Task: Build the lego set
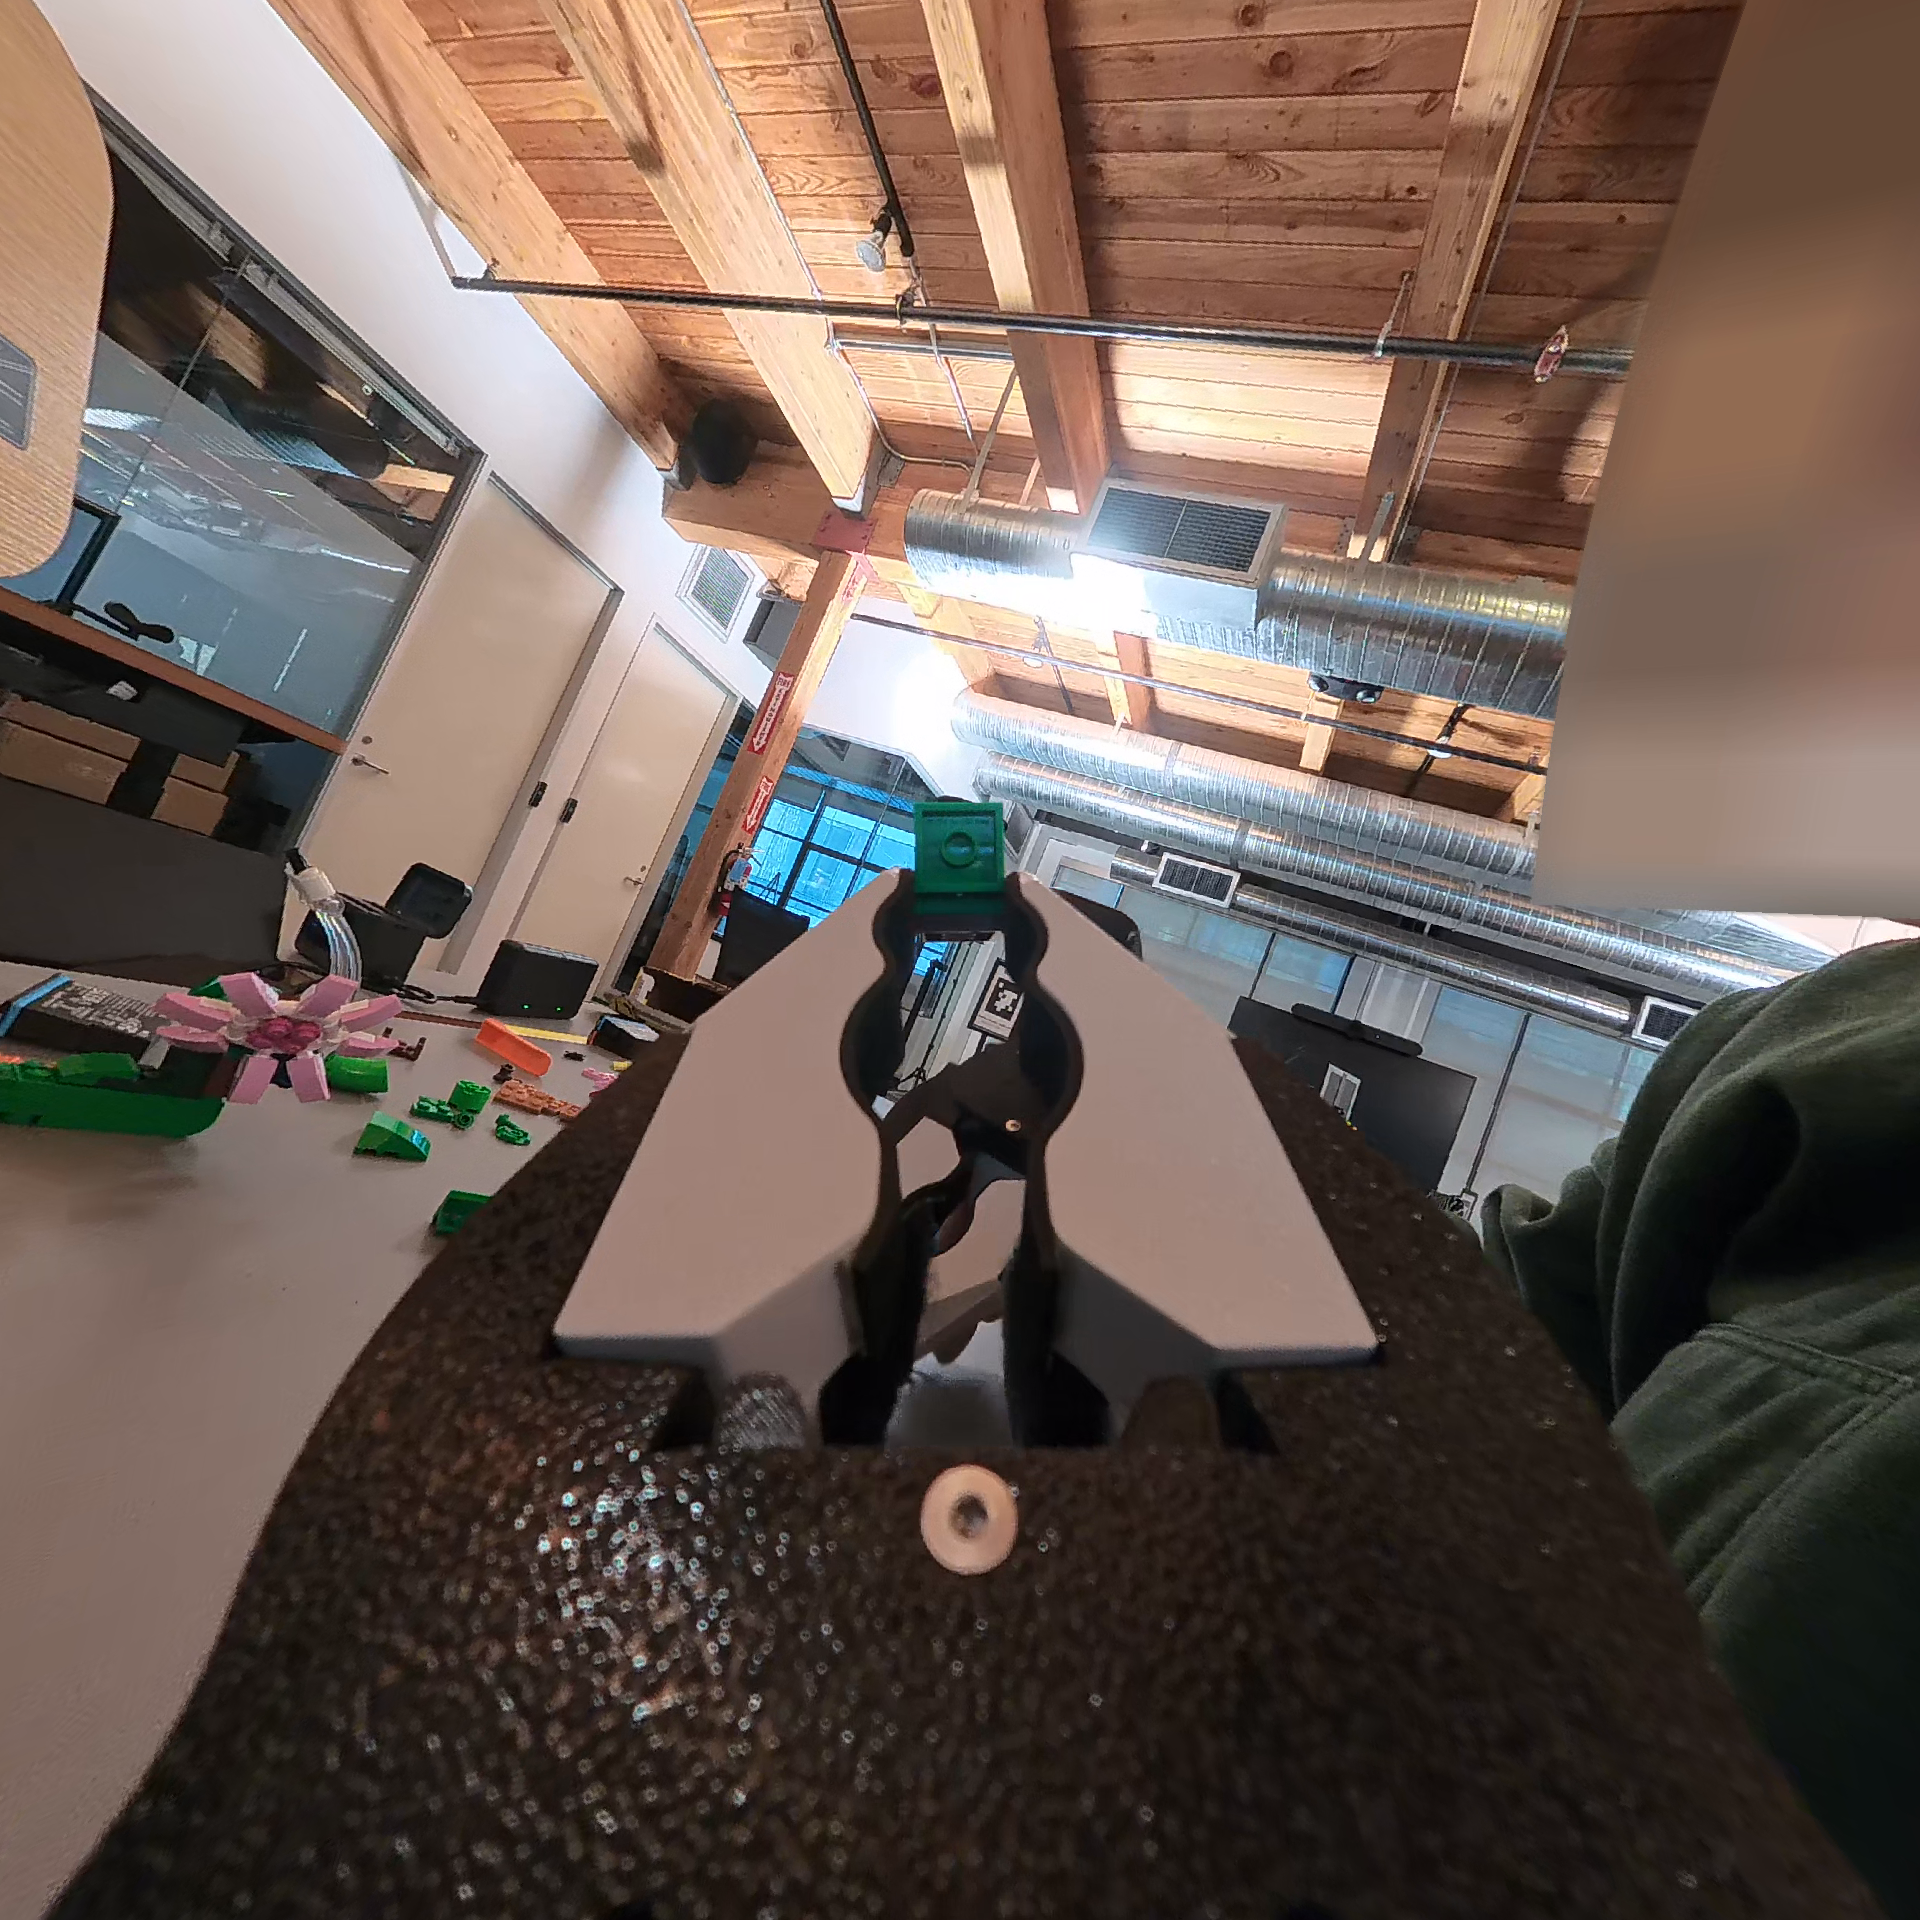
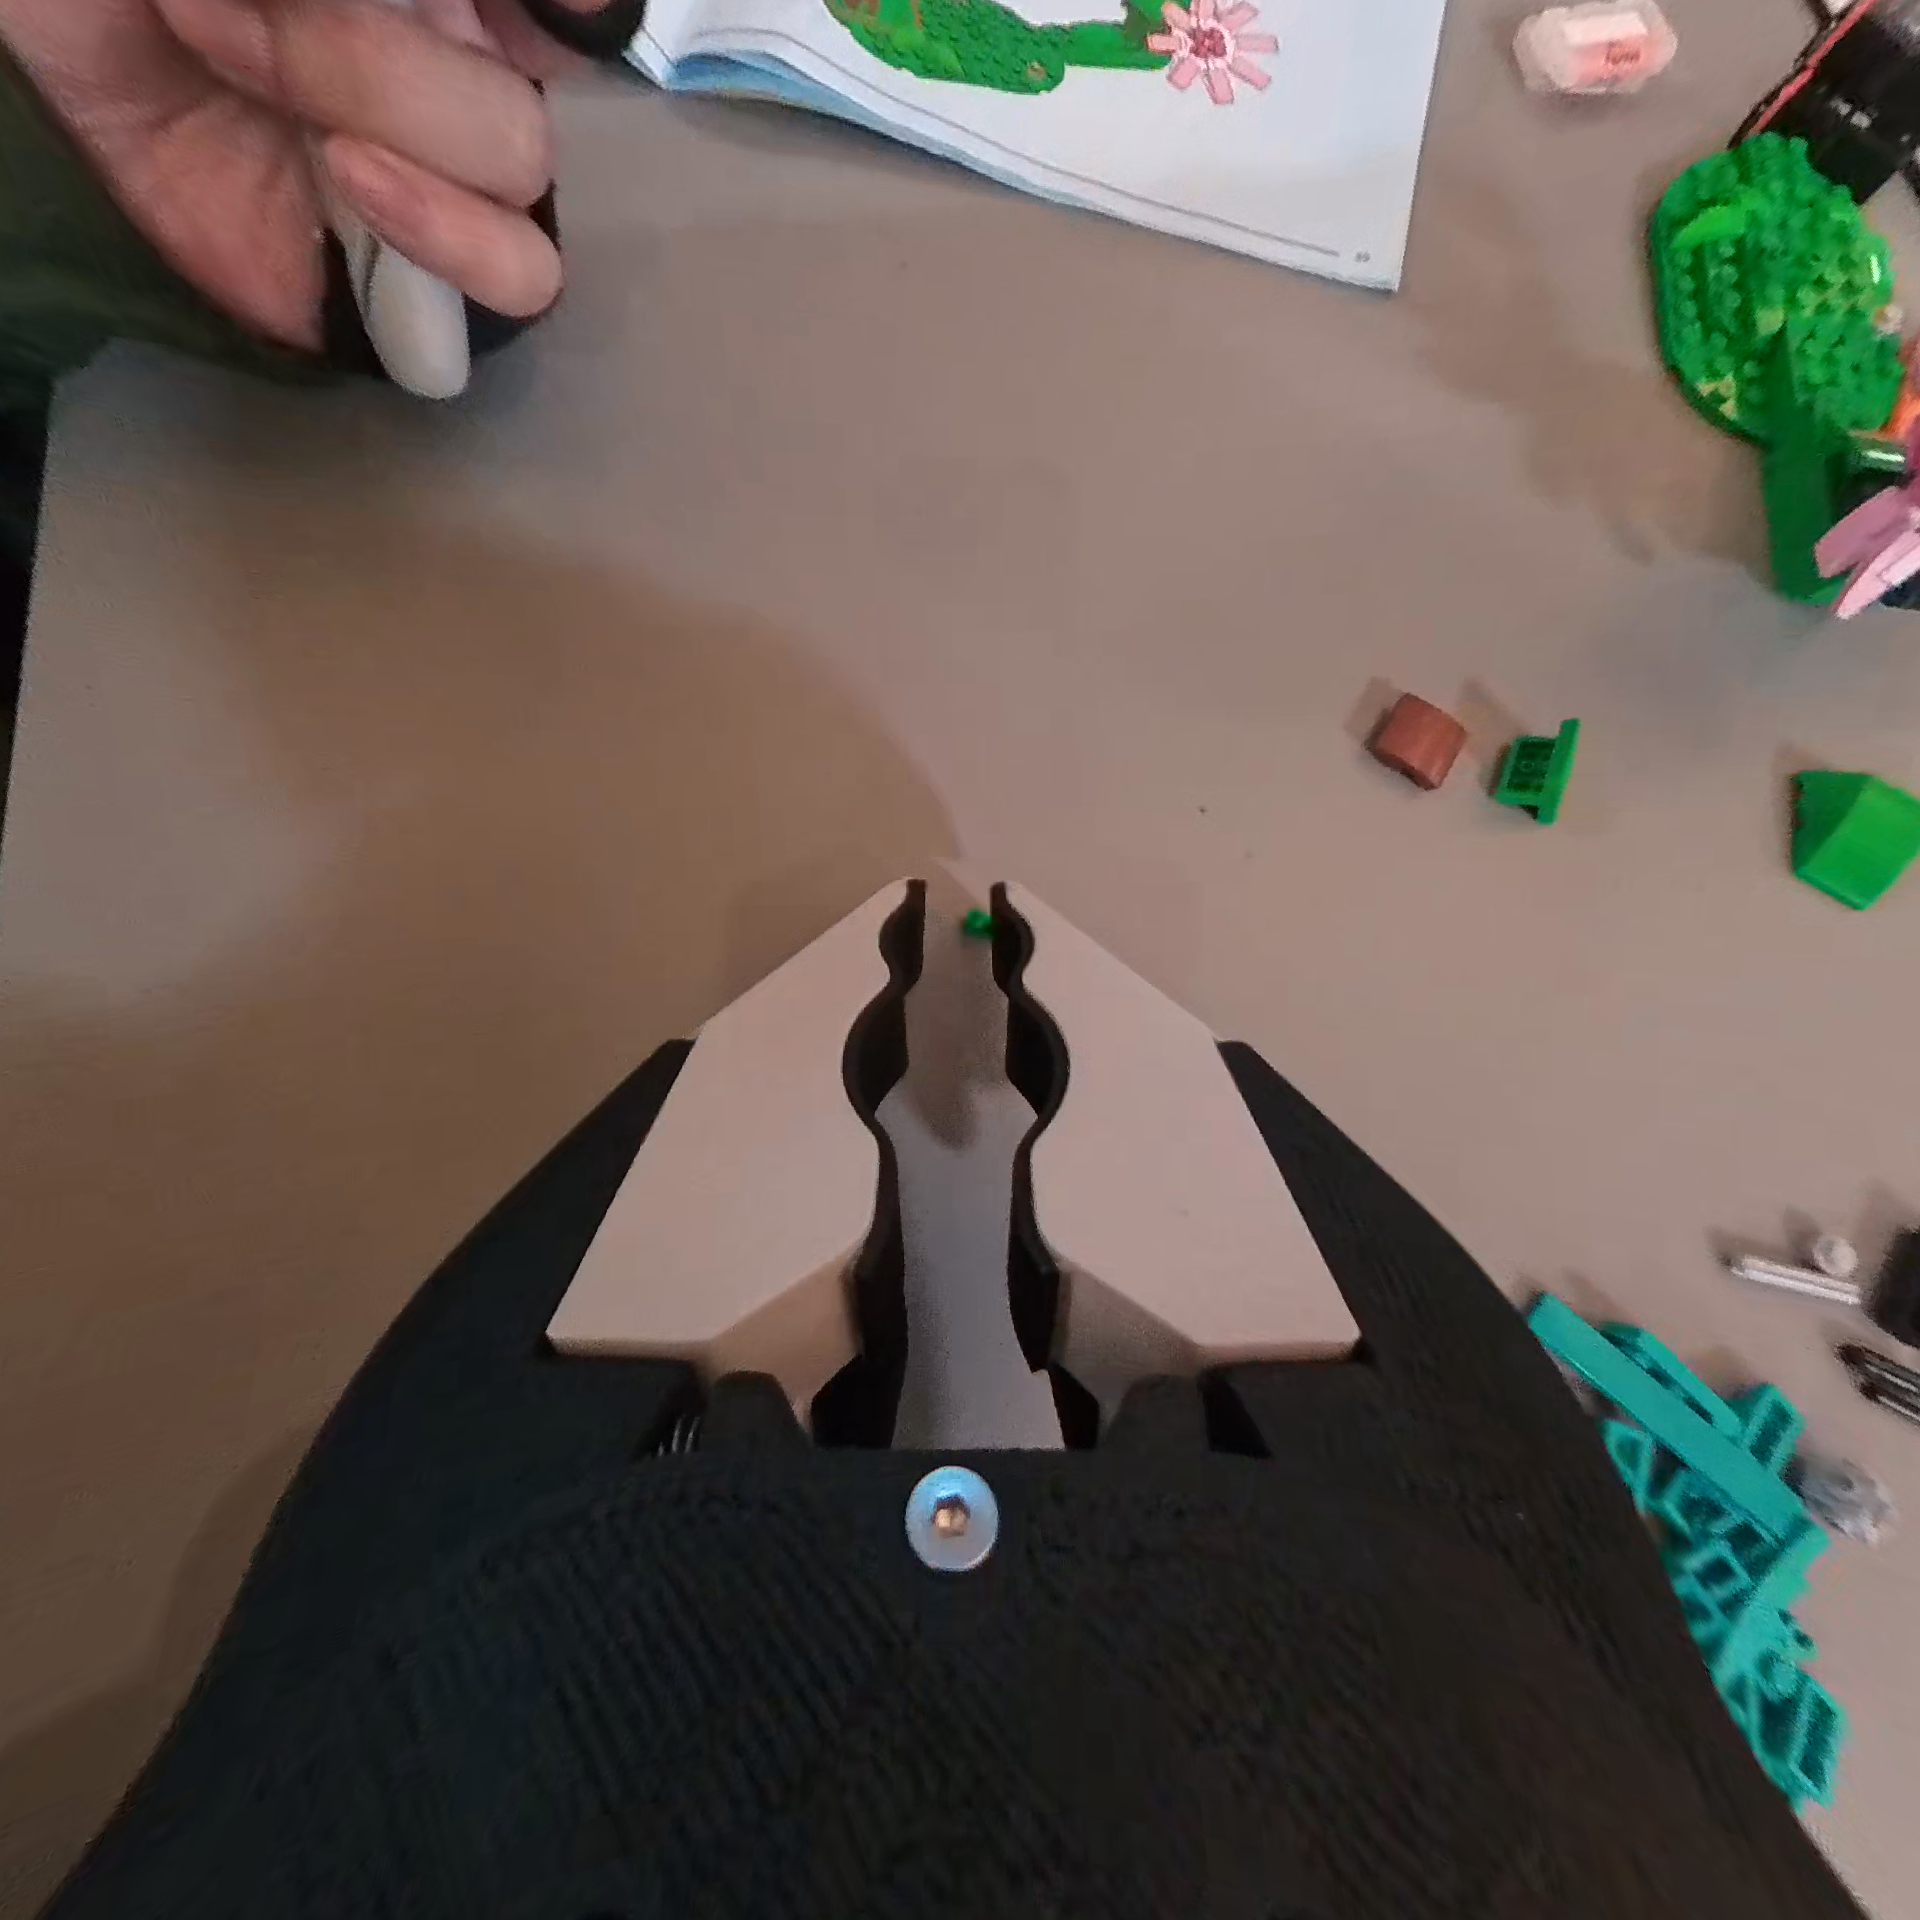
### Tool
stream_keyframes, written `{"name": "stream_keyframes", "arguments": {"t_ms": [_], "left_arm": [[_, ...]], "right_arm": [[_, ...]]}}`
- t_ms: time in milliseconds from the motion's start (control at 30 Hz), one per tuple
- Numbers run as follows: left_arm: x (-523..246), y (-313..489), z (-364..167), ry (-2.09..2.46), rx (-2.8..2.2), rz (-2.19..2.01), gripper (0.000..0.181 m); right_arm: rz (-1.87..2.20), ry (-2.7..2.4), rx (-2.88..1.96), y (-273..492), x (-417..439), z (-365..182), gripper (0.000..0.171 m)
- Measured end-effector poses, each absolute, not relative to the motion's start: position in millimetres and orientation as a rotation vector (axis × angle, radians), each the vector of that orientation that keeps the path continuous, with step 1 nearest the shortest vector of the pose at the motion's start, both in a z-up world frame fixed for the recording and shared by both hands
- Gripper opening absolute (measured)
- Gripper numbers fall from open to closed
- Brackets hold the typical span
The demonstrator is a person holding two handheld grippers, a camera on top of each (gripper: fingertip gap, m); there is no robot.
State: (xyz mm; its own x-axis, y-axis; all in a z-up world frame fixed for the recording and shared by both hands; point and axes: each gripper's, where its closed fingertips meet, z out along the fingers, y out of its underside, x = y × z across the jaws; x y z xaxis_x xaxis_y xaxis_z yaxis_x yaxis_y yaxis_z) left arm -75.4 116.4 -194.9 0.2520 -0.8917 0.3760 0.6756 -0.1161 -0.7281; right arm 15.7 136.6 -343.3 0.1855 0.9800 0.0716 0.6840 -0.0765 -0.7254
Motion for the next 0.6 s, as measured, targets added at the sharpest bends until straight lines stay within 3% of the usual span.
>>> {"name": "stream_keyframes", "arguments": {"t_ms": [600], "left_arm": [[-75, 116, -195, 0.277, -1.008, -1.371, 0.014]], "right_arm": [[0.519, -1.642, -1.87, 125, 40, -351, 0.008]]}}
